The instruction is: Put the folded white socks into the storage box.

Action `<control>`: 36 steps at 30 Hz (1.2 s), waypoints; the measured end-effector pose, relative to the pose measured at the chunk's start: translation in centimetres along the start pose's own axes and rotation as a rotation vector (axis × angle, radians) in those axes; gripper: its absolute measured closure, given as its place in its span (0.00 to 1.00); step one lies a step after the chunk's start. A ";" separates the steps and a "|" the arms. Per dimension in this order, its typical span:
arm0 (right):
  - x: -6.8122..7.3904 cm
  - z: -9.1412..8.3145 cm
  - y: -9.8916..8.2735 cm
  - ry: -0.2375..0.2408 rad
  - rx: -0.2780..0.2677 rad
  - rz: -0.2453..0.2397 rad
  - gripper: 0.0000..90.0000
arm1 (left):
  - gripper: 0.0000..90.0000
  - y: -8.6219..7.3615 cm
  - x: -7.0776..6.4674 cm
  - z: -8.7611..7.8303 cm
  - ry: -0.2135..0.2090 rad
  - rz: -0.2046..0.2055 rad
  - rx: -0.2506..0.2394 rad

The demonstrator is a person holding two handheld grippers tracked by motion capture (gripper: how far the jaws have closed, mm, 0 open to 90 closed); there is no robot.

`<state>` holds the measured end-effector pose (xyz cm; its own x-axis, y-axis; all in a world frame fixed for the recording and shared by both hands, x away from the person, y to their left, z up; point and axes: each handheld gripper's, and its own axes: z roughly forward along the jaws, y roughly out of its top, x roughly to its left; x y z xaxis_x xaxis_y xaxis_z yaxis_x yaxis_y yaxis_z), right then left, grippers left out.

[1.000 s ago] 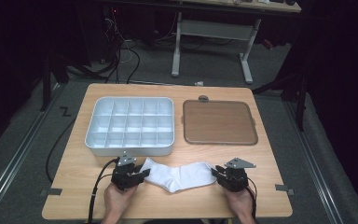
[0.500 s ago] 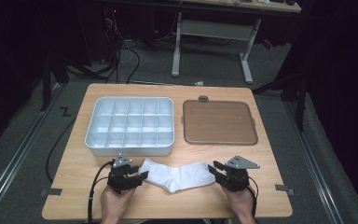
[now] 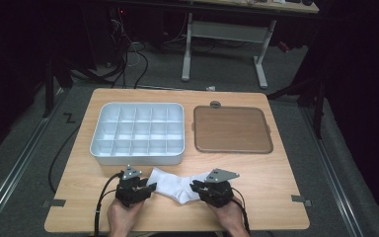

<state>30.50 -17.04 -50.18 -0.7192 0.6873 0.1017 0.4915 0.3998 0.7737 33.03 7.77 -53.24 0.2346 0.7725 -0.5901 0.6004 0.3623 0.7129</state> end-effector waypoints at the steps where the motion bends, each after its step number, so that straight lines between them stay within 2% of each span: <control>1: 0.0 0.0 0.0 0.000 0.000 0.000 0.88 | 0.66 0.0 0.0 0.0 0.000 0.000 0.000; 3: 0.8 1.6 0.3 0.024 0.014 -0.013 0.86 | 0.67 -0.1 -0.1 0.0 0.005 0.009 -0.002; 7: 1.4 3.0 0.6 0.023 0.025 -0.032 0.84 | 0.69 0.0 0.0 0.0 0.006 0.005 0.000; 12: 1.8 3.7 0.6 0.015 0.064 -0.055 0.83 | 0.73 0.0 0.1 0.1 0.017 0.013 -0.001; 15: 1.8 4.0 0.1 0.004 0.092 -0.069 0.77 | 0.76 0.1 0.1 0.1 0.019 0.006 -0.001; 21: 1.8 4.1 -0.4 -0.009 0.082 -0.075 0.65 | 0.82 0.0 0.0 0.2 0.013 -0.001 -0.001; 27: 1.8 3.7 -0.3 -0.004 0.058 -0.060 0.65 | 0.86 0.0 0.1 0.2 0.004 -0.016 0.000; 28: 1.8 3.7 -0.4 -0.009 0.071 -0.066 0.65 | 0.87 0.1 0.2 0.2 -0.001 -0.031 0.001; 30: 1.8 3.6 -0.4 -0.007 0.063 -0.058 0.66 | 0.87 0.2 0.3 0.1 -0.006 -0.040 0.003; 33: 1.6 3.1 -0.5 0.000 0.049 -0.052 0.77 | 0.88 0.3 0.4 0.1 -0.012 -0.053 0.005; 34: 1.6 3.1 -0.5 0.000 0.049 -0.052 0.77 | 0.89 0.3 0.4 0.1 -0.012 -0.053 0.005; 36: 1.4 2.7 -0.6 -0.006 0.055 -0.057 0.85 | 0.89 0.4 0.5 0.0 -0.017 -0.061 0.011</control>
<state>30.50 -14.65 -52.25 -0.7441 0.6658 0.0549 0.4763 0.4710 0.7425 33.43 8.27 -53.26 0.2103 0.7400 -0.6389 0.6221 0.4028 0.6713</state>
